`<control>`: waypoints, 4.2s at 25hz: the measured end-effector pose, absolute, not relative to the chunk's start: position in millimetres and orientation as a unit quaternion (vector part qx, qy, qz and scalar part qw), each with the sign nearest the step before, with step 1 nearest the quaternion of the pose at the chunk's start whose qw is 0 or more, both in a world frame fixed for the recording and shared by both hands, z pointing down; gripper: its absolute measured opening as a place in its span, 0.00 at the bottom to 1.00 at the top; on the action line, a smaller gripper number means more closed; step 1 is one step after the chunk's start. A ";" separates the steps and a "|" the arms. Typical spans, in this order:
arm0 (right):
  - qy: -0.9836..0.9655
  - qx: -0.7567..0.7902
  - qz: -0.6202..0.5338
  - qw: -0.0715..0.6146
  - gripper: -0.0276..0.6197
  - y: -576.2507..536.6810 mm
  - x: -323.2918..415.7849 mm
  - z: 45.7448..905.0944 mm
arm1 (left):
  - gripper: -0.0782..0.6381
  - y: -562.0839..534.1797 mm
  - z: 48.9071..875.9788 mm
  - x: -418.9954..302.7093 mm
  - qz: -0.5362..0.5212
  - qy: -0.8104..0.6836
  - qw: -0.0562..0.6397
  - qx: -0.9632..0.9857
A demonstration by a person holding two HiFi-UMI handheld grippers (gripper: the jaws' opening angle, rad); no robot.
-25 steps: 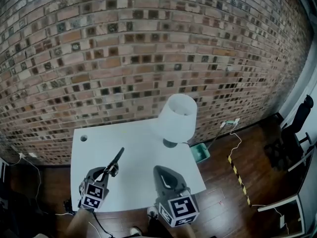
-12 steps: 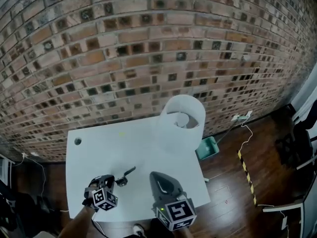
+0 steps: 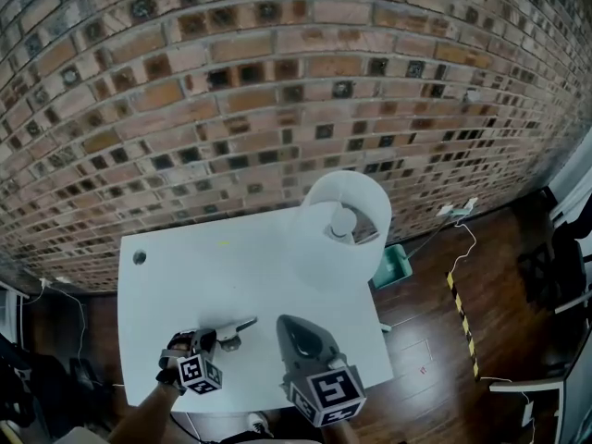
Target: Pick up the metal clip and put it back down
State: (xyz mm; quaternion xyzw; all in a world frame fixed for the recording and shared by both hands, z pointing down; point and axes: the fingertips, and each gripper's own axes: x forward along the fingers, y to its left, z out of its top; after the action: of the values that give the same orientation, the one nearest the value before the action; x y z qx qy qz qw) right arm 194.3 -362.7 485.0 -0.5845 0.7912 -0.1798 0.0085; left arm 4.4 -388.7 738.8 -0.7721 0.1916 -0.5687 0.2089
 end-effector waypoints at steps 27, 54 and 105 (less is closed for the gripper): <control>0.771 -0.605 -0.197 0.021 0.03 -328.9 185.8 485.5 | 0.36 -362.5 737.3 -23.4 -0.587 0.188 0.230 -0.753; 0.791 -0.609 -0.045 0.034 0.03 -204.0 74.1 346.8 | 0.13 -239.2 371.0 -89.3 0.020 0.333 0.056 -0.941; 0.820 -0.571 -0.034 0.023 0.03 -67.5 73.9 361.1 | 0.13 -89.3 371.2 -90.0 -0.008 0.386 0.032 -0.922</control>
State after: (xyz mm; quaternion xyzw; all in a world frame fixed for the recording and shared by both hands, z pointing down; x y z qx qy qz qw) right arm 73.9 -67.5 361.1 -0.5707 0.8201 -0.0342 0.0230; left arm -90.0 -89.3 371.2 -0.9221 0.3856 -0.0077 0.0318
